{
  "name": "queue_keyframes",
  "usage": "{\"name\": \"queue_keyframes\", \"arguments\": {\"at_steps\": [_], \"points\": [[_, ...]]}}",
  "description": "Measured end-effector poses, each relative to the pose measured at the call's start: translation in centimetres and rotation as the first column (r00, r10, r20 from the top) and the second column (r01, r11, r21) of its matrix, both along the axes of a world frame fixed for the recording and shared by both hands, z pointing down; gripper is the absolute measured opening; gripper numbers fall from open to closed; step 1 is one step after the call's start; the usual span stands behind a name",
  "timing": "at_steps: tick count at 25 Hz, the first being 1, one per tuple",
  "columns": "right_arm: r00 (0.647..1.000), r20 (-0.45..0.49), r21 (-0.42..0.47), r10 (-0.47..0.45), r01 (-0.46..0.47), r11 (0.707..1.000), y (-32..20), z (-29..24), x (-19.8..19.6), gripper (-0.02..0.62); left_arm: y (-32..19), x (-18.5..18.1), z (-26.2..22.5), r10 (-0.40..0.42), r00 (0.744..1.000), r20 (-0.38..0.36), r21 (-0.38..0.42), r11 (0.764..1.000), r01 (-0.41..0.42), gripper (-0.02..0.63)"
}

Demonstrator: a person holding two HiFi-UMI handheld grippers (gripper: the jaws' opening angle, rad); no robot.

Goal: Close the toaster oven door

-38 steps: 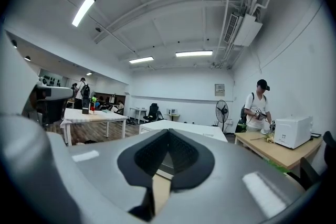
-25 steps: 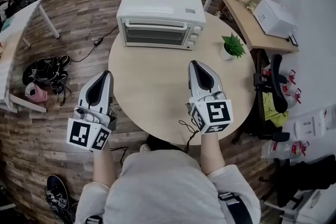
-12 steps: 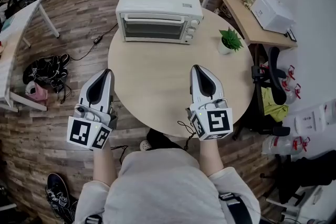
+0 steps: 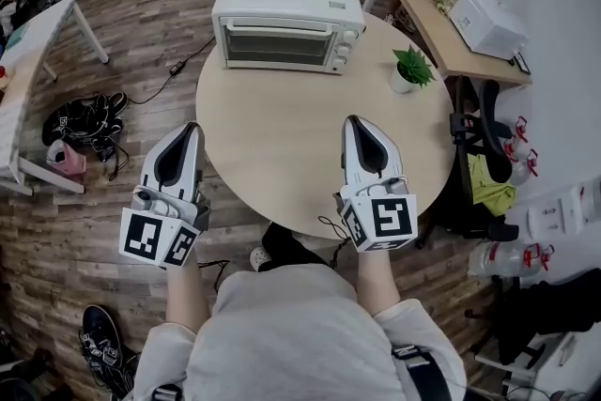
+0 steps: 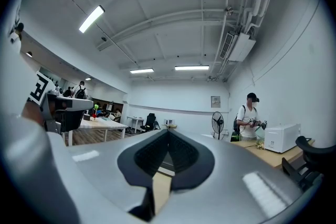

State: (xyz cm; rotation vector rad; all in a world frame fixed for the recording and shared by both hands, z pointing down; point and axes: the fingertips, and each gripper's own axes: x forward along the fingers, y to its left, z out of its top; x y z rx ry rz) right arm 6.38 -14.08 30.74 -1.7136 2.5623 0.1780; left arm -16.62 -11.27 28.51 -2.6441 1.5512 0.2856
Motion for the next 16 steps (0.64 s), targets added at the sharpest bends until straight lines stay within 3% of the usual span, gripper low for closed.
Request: {"name": "queue_keyframes", "arguments": {"at_steps": [16], "points": [[1.0,0.005,-0.001,-0.011,0.011,1.0,1.3,-0.3,-0.7,0.011,1.3,-0.5,-0.1,0.002,1.0,0.002,0.002,1.0,-0.002,0.006]]}}
